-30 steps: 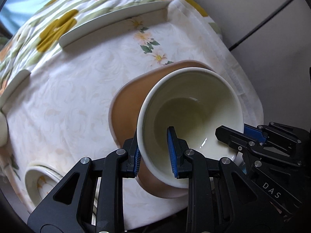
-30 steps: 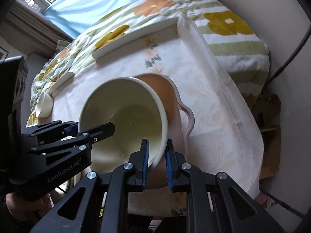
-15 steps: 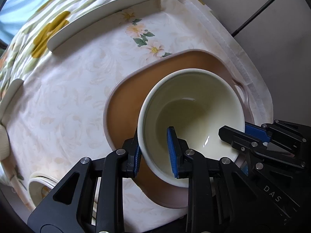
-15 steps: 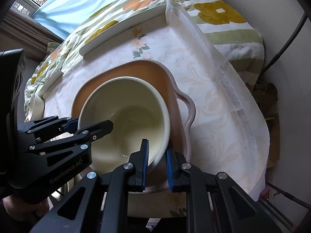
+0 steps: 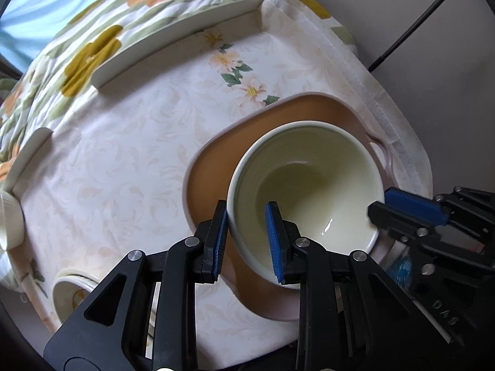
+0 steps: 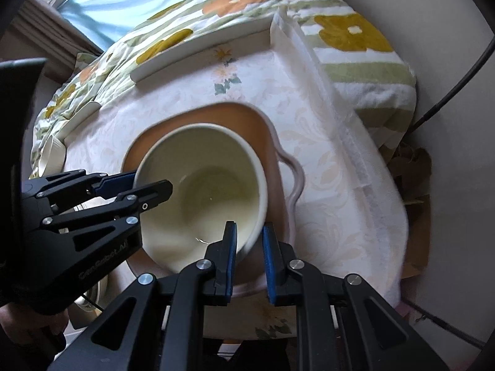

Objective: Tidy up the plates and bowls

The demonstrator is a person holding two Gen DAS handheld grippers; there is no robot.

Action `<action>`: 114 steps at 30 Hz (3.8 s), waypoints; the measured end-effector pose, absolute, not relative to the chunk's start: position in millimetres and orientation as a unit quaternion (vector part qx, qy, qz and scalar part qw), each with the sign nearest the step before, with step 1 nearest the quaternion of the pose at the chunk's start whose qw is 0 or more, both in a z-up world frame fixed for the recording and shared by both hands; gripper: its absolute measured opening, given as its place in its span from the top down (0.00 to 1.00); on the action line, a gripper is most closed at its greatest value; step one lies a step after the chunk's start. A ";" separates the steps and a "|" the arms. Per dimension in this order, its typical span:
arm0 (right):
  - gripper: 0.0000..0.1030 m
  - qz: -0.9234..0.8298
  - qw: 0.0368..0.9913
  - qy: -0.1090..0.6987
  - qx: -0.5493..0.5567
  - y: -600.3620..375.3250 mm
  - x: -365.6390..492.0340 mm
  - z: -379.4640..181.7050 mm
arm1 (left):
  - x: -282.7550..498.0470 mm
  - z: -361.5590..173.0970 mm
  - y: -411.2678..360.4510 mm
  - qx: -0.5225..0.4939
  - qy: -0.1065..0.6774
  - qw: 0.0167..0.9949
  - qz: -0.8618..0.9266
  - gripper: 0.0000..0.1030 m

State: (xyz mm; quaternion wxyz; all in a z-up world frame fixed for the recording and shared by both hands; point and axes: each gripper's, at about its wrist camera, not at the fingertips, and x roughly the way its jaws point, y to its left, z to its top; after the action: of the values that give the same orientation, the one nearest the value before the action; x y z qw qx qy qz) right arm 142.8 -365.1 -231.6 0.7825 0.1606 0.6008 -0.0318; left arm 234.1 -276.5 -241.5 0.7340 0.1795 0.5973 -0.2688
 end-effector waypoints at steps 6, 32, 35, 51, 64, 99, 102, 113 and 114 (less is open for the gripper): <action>0.85 0.001 0.812 0.566 0.143 -369.5 129.0 -207.4 | 227.5 -205.0 -262.2 0.158 0.554 0.780 -0.244 0.79; 0.03 0.128 0.875 0.464 0.048 -330.4 90.8 -165.5 | 180.7 -155.2 -181.3 0.053 0.511 0.850 -0.117 0.01; 0.03 0.155 0.875 0.458 0.037 -314.6 98.1 -161.9 | 175.8 -145.0 -148.9 0.033 0.501 0.861 -0.080 0.01; 0.03 0.278 0.865 0.416 -0.037 -157.4 233.4 -104.0 | 208.1 -93.7 72.9 -0.059 0.429 0.894 0.117 0.01; 0.03 0.335 0.787 0.517 0.001 -32.1 385.2 -178.8 | 305.7 -209.4 187.2 -0.307 0.479 0.818 0.088 0.41; 0.83 0.354 0.736 0.576 0.034 30.8 426.8 -265.3 | 354.4 -246.3 187.7 -0.262 0.494 0.822 0.103 0.79; 0.83 0.352 0.745 0.565 0.042 17.8 415.2 -247.8 | 345.1 -223.2 175.4 -0.246 0.484 0.835 0.097 0.79; 0.83 0.319 0.796 0.510 0.071 -78.2 335.3 -159.5 | 273.5 -145.3 86.6 -0.220 0.459 0.860 0.035 0.79; 0.83 0.314 0.801 0.506 0.071 -89.3 324.9 -152.5 | 265.2 -139.0 75.2 -0.216 0.457 0.862 0.028 0.79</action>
State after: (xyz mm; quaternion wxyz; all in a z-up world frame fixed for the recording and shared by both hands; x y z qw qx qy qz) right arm 324.9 -89.3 -152.5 0.8005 0.0714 0.5057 0.3135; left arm 265.2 75.2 -139.0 0.8623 -0.2159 0.4572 0.0282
